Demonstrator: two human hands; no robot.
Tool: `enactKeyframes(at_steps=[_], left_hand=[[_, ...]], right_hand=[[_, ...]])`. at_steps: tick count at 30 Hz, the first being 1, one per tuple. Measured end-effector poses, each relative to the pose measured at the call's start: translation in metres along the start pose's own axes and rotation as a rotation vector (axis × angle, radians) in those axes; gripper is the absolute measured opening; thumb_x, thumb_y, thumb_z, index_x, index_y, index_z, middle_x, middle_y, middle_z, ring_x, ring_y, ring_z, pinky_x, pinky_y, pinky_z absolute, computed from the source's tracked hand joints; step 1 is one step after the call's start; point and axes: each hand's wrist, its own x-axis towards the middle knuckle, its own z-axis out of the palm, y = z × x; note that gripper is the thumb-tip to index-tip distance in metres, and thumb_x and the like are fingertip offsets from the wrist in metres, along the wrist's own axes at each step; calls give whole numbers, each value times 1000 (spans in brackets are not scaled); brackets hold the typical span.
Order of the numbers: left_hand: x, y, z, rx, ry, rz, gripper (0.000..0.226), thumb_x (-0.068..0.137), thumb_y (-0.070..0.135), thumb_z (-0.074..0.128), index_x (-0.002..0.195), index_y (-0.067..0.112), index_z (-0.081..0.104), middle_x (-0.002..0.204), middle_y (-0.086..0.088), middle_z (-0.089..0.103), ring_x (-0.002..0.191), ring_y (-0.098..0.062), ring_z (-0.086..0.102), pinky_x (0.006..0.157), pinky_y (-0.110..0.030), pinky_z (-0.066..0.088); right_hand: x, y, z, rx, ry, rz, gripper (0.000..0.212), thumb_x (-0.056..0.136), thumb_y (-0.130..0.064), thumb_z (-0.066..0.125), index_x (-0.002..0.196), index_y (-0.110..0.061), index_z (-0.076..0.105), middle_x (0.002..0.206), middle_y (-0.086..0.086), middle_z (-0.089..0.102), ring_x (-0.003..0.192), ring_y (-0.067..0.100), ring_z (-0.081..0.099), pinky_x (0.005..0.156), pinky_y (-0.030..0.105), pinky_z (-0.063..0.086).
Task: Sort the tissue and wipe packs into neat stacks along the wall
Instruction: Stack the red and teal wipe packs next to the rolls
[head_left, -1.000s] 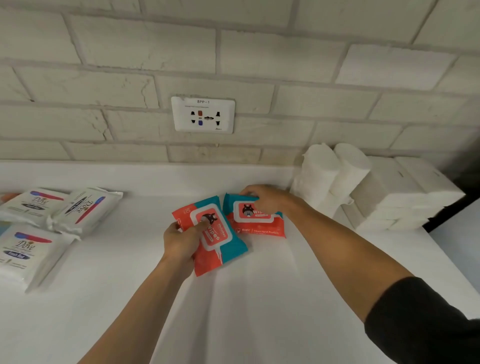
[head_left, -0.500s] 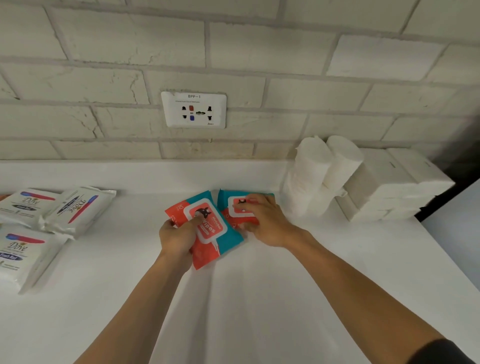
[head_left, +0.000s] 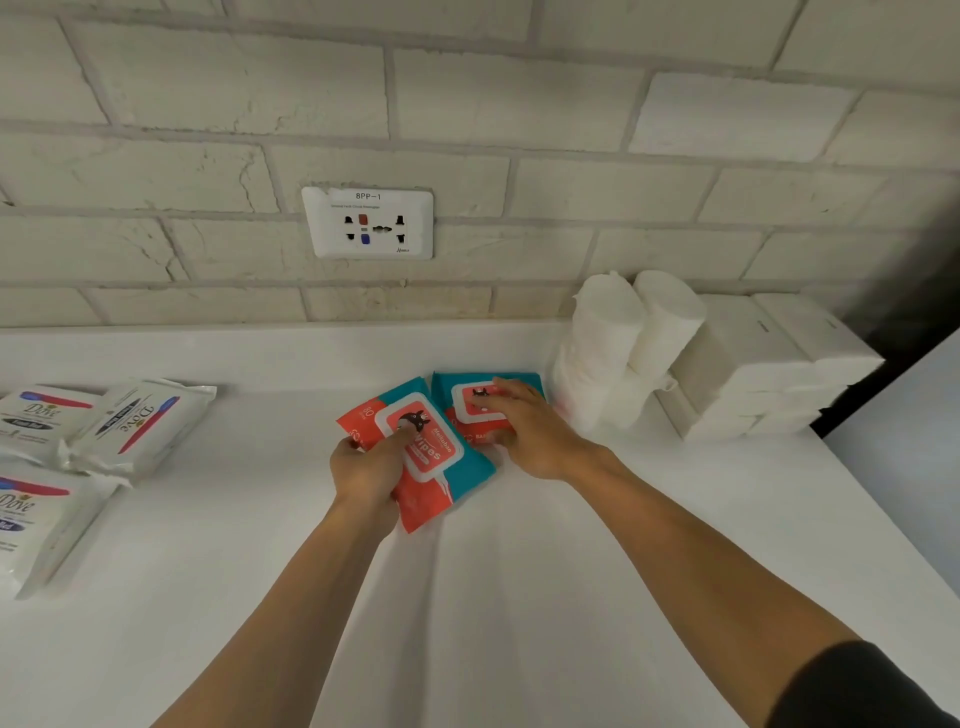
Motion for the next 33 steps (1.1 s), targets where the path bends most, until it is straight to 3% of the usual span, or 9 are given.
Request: enactKeyframes(at_steps=[3, 7, 10, 13, 16, 21, 25, 30, 33], left_hand=[[-2, 2, 2, -50, -6, -6, 36, 88, 21, 71, 121, 21, 57, 107, -4, 70, 88, -25, 70, 77, -49, 56], [-5, 6, 4, -158, -45, -31, 29, 87, 14, 71, 113, 21, 60, 101, -3, 70, 87, -25, 70, 67, -44, 56], [-12, 11, 9, -272, -88, -39, 27, 85, 8, 72, 108, 19, 62, 103, -6, 72, 92, -27, 70, 76, -48, 58], [-18, 12, 16, -377, -150, -33, 31, 83, 4, 73, 109, 16, 64, 105, -9, 73, 95, -28, 71, 84, -50, 57], [-22, 13, 22, -398, -181, -34, 32, 83, 6, 74, 111, 14, 63, 106, -10, 73, 95, -27, 72, 83, -47, 58], [-18, 15, 13, -319, -187, -13, 34, 82, 8, 75, 111, 15, 60, 104, -12, 72, 94, -27, 72, 82, -48, 59], [-6, 18, -3, -279, -178, -8, 47, 84, 12, 74, 127, 15, 56, 115, -15, 70, 97, -27, 72, 74, -44, 60], [-1, 25, 1, -141, -170, 33, 42, 86, 5, 70, 127, 14, 59, 104, -13, 72, 79, -24, 75, 59, -36, 61], [1, 30, 12, -34, -191, 64, 48, 85, -2, 69, 130, 10, 56, 109, -13, 69, 85, -25, 72, 63, -37, 60]], right_hand=[[-8, -3, -1, 137, 57, -7, 46, 97, -16, 57, 139, -29, 47, 148, -8, 39, 137, 14, 36, 116, 32, 32], [-29, -16, -4, 571, 269, 61, 26, 99, -19, 52, 124, -23, 56, 130, -7, 56, 117, 8, 55, 97, 24, 51], [-40, -28, 5, 891, 358, 207, 22, 96, -30, 58, 116, -22, 56, 113, -8, 62, 99, 7, 62, 82, 24, 57], [-45, -39, 15, 1252, 195, 329, 48, 87, -40, 68, 128, -26, 46, 115, 5, 69, 95, 21, 72, 84, 46, 59], [-50, -48, 14, 1496, 2, 344, 59, 83, -34, 74, 132, -25, 41, 117, 12, 67, 92, 29, 73, 81, 50, 59], [-49, -43, -1, 1534, 64, 376, 50, 84, -12, 74, 128, -11, 50, 106, 13, 72, 81, 24, 73, 66, 35, 59], [-46, -34, -17, 1494, 102, 374, 34, 88, -9, 69, 118, -9, 53, 95, 11, 70, 67, 17, 66, 60, 29, 56], [-37, -24, -18, 1454, 215, 434, 21, 90, -10, 67, 108, -12, 57, 106, 12, 70, 84, 23, 69, 73, 34, 59], [-34, -22, -11, 1535, 270, 495, 24, 90, -10, 66, 113, -11, 58, 108, 11, 69, 94, 23, 70, 78, 35, 60]])
